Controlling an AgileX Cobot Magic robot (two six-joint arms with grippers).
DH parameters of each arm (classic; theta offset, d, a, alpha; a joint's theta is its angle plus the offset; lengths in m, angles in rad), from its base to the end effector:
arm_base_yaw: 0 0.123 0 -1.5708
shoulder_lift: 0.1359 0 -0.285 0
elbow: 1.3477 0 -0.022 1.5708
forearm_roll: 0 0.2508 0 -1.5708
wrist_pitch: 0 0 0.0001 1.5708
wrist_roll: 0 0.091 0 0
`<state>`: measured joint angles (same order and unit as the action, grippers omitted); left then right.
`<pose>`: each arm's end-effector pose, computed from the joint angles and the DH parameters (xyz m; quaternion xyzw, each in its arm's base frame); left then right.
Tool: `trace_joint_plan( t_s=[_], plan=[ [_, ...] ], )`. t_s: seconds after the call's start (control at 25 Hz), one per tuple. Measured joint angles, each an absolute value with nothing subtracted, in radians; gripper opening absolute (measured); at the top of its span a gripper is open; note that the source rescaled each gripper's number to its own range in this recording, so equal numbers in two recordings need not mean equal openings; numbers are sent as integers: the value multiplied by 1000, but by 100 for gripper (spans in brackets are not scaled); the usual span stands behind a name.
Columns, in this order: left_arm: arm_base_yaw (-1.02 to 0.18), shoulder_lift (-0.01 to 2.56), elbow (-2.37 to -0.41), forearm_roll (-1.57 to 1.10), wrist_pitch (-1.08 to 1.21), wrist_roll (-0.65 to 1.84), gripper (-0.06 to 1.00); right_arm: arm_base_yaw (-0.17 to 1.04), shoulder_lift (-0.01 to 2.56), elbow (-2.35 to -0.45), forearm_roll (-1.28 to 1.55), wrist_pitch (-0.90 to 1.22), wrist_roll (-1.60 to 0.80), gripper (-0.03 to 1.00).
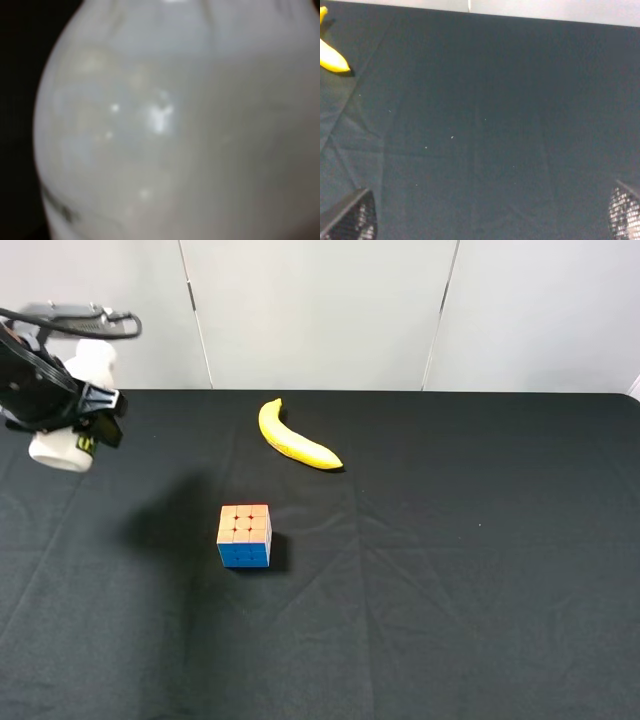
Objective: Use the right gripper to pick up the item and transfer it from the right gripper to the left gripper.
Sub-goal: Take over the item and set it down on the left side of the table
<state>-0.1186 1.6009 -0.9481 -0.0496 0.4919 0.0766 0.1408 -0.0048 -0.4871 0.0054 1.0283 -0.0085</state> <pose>0.3128 -0.0394 0.2090 0.0761 0.9641 -0.0222 0.2533 -0.0028 0.0000 0.2763 -0.0632 0.8445 0.0378 0.5305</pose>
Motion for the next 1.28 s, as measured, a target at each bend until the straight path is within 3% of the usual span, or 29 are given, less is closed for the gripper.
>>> trace_joint_plan(
  t_s=[0.48,1.28],
  plan=[
    [-119,1769,-908,-54,501,60,3,141,-5,-487,5,1028,-9,100],
    [-119,1780,-849,-53,406,60,3,141,-5,-487,5,1028,-9,100]
  ],
)
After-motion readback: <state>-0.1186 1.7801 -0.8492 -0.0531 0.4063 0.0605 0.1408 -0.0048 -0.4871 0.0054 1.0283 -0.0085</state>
